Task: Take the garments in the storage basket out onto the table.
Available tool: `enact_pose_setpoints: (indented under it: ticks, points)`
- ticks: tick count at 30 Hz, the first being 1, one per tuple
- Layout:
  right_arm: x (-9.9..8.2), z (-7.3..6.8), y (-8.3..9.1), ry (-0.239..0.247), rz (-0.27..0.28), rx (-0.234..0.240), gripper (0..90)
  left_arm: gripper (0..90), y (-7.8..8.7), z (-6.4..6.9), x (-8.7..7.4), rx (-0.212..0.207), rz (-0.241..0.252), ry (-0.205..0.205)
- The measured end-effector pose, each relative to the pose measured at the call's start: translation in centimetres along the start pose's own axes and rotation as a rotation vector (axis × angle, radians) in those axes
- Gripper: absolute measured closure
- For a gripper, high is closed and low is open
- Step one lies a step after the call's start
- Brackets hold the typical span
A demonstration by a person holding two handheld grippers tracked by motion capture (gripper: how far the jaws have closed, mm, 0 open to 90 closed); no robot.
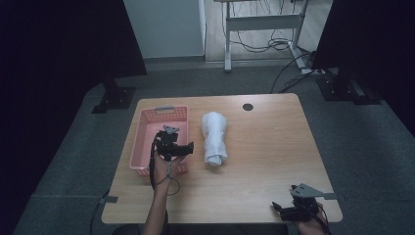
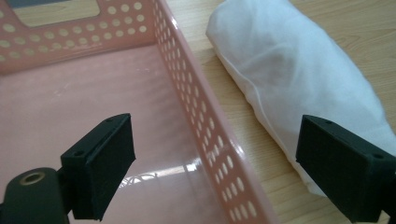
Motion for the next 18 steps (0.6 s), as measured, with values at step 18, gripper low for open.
enact_pose_setpoints:
  ticks: [18]
  points:
    - [0.0, 0.0, 0.0, 0.000, 0.000, -0.001, 0.2, 11.0, 1.9, -2.2, -1.6, 0.024, 0.011, 0.021]
Point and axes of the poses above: each handheld gripper's, and its own axes: y roughly backward along the jaws, x roughly out of its top, z roughly to its right, the point moved 3 cm from there along -y, roughly forward along the jaws, and after that the axes turned 11 degrees about -x, right-handed, at the moved point
